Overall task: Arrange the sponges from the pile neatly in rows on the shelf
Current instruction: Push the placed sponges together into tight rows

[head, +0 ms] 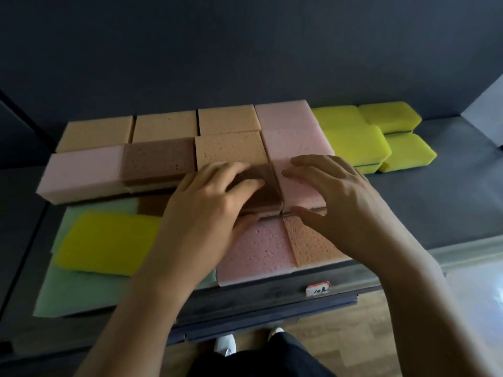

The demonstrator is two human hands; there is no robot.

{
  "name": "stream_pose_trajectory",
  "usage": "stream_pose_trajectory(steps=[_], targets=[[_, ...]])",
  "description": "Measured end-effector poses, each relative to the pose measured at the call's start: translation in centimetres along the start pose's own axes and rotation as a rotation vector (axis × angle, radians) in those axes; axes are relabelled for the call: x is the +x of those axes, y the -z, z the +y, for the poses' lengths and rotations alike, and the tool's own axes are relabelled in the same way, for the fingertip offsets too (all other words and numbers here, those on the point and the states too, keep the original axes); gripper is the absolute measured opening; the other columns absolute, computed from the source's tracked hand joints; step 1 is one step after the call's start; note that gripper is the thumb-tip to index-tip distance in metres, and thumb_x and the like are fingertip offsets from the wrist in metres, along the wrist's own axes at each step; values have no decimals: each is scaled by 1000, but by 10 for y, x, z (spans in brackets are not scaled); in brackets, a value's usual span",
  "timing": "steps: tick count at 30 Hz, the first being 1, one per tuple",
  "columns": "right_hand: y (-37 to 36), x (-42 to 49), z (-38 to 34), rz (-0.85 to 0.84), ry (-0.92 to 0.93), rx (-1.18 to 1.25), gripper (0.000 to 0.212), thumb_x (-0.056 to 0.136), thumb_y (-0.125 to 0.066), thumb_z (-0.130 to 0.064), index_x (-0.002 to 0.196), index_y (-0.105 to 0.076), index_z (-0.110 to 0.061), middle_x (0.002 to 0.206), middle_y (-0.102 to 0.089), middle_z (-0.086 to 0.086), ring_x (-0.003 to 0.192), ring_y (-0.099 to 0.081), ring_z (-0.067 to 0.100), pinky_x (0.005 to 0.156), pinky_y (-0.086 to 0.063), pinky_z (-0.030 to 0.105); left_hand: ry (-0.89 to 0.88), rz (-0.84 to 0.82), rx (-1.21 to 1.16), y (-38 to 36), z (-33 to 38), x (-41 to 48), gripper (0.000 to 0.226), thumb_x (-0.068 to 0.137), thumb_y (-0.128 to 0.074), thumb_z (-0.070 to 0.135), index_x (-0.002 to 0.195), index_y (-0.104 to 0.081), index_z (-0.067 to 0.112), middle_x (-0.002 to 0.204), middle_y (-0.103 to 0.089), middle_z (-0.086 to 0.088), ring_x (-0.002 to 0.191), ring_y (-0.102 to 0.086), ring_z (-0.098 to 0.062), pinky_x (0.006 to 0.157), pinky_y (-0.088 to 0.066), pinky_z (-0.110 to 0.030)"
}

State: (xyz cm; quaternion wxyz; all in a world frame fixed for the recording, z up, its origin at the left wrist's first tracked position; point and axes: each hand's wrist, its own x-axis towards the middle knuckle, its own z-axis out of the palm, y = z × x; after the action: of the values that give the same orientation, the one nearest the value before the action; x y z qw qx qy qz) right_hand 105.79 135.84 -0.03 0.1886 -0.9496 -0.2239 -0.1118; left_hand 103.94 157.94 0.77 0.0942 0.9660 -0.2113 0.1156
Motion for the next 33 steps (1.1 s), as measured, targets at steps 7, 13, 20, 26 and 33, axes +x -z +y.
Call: stream_pose_trajectory(steps=[7,13,20,26,33], targets=[[6,2,-5,-46,15,14,63,76,-81,-25,134,-56,-20,139,-54,-2,129,-48,22,103,-45,45,14,-9,-20,4,0,-2,48,82,-71,23,129,-61,19,138,-53,-3,126,-49,-23,104,-39,-39],[18,22,-49,11,91,144,51,85,-63,-32,134,-57,-18,138,-53,-3,129,-49,17,103,-46,36,66,70,-116,33,-28,-31,47,84,-66,36,127,-62,18,135,-55,0,115,-58,-22,92,-52,-45],[-18,44,-118,-82,253,221,47,92,-53,-40,136,-53,-23,136,-50,-7,124,-49,13,97,-50,36,204,105,-158,54,-85,-92,48,88,-53,53,124,-64,21,130,-57,6,116,-57,-18,90,-52,-45],[-34,52,-144,-131,274,244,46,90,-56,-38,135,-53,-25,134,-52,-10,122,-49,12,97,-48,37,211,-45,-167,52,-110,-114,76,75,-49,77,134,-54,30,141,-49,12,127,-48,-13,101,-43,-41],[-39,44,-154,-173,255,240,53,89,-56,-54,133,-55,-24,136,-52,-11,124,-47,6,99,-48,30,183,-93,-205,51,-121,-120,73,70,-65,59,136,-48,32,138,-44,16,125,-42,-10,102,-40,-38]])
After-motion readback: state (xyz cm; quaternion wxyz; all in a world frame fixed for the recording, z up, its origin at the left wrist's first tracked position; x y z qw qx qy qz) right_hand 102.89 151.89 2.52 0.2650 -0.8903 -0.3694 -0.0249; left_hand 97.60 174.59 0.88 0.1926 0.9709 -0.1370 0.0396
